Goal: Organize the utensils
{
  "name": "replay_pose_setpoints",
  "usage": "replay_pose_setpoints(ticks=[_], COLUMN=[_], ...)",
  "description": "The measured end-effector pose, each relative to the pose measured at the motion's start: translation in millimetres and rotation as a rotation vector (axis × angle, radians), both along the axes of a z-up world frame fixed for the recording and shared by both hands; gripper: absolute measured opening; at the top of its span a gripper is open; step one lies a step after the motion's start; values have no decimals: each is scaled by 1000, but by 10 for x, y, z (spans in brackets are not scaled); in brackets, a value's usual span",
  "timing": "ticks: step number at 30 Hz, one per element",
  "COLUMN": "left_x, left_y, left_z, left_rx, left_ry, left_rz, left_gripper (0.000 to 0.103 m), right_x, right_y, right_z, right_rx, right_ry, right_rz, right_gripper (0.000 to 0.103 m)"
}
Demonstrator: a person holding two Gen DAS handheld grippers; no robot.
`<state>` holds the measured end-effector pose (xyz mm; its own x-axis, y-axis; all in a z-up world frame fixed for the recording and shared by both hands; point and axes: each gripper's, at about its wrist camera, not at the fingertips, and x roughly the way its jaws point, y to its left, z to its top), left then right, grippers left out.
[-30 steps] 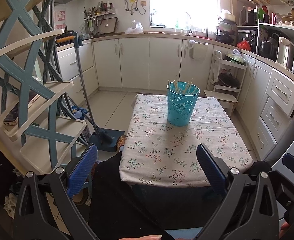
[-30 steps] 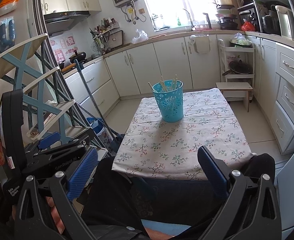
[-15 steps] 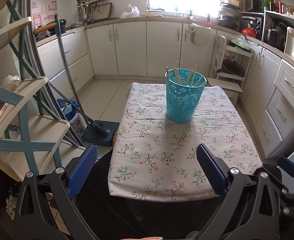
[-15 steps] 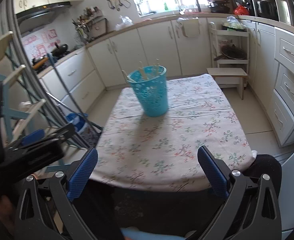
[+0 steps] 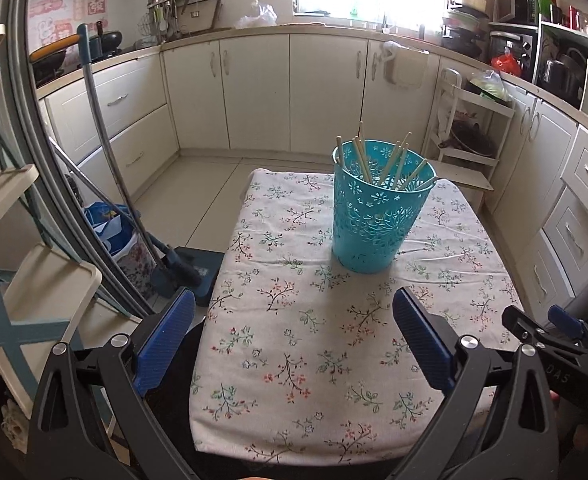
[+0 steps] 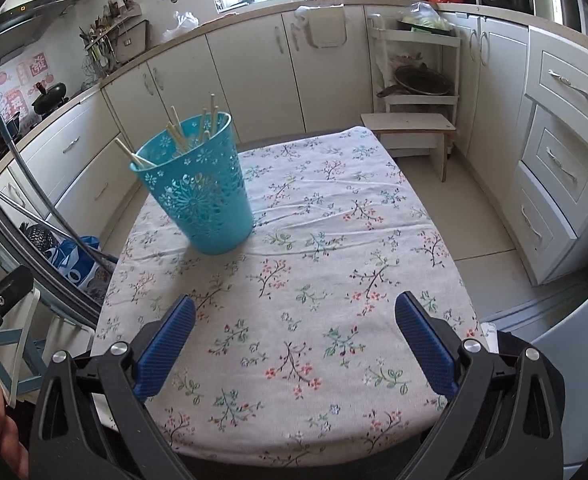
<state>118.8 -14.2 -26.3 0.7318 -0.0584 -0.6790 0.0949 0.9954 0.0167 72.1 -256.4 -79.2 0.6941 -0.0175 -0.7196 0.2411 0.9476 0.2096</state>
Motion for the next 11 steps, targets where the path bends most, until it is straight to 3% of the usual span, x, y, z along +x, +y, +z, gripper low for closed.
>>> replay_pose_setpoints(ticks=[11], left_x=[185], left_y=[-22], left_z=[-86], left_rx=[-1], left_ry=[30], left_rz=[2], left_gripper=[95], right_x=[280], right_y=[-33], right_z=[-52], right_rx=[-32], right_ry=[3], right_rz=[-3], right_gripper=[96])
